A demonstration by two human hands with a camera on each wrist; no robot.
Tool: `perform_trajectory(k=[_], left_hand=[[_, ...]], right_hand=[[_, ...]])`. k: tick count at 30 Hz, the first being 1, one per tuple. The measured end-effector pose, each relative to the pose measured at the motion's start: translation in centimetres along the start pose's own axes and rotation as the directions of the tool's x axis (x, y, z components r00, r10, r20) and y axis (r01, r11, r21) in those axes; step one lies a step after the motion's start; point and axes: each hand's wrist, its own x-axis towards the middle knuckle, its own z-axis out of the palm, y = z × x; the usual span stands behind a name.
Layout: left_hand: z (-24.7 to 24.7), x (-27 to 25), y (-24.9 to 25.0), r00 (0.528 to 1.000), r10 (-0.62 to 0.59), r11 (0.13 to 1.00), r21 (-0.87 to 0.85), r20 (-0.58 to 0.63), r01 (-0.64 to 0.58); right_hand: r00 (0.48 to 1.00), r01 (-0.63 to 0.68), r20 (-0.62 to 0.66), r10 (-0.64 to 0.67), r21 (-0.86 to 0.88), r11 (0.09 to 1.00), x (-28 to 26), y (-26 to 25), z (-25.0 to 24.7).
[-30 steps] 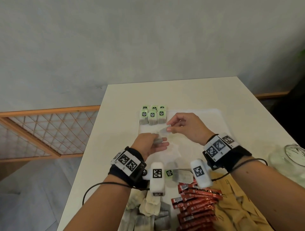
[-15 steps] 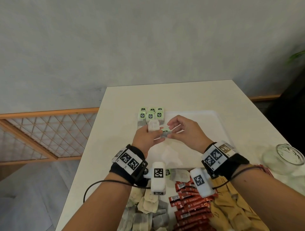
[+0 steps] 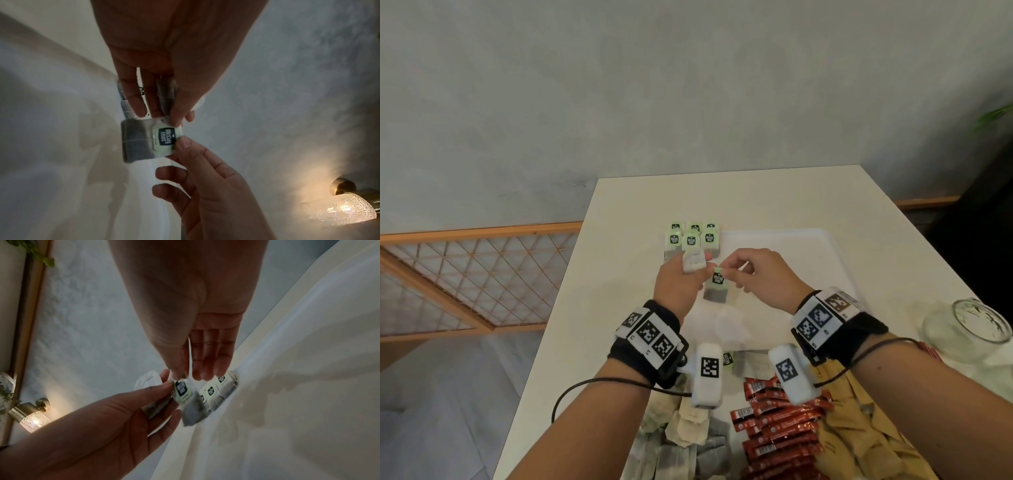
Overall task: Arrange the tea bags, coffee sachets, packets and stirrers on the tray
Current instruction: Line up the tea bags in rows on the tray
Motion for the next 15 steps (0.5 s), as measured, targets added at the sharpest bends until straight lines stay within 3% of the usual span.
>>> perform_trajectory(k=[3,10,15], left_hand=[[-0.3,0.3,-0.2,0.999,-0.038,0.997,-0.060,0.022,0.039],[-2.8,2.4,-1.5,0.962,-0.273,0.929,-0.262,-0.007,0.262],[-5.3,3.9,-2.7,0.944,-0.317,0.916,-0.287,-0.087,0.281]], right_hand=[[1.000,0.001,0.029,0.001,-0.060,0.998,0.9,0.2,0.4],[0.995,-0.036,0.094,0.045,-0.092,0.995,3.8,1.4,2.0],[0.993,-0.066,0.084,0.080,-0.148,0.987,7.2,1.7,3.6]])
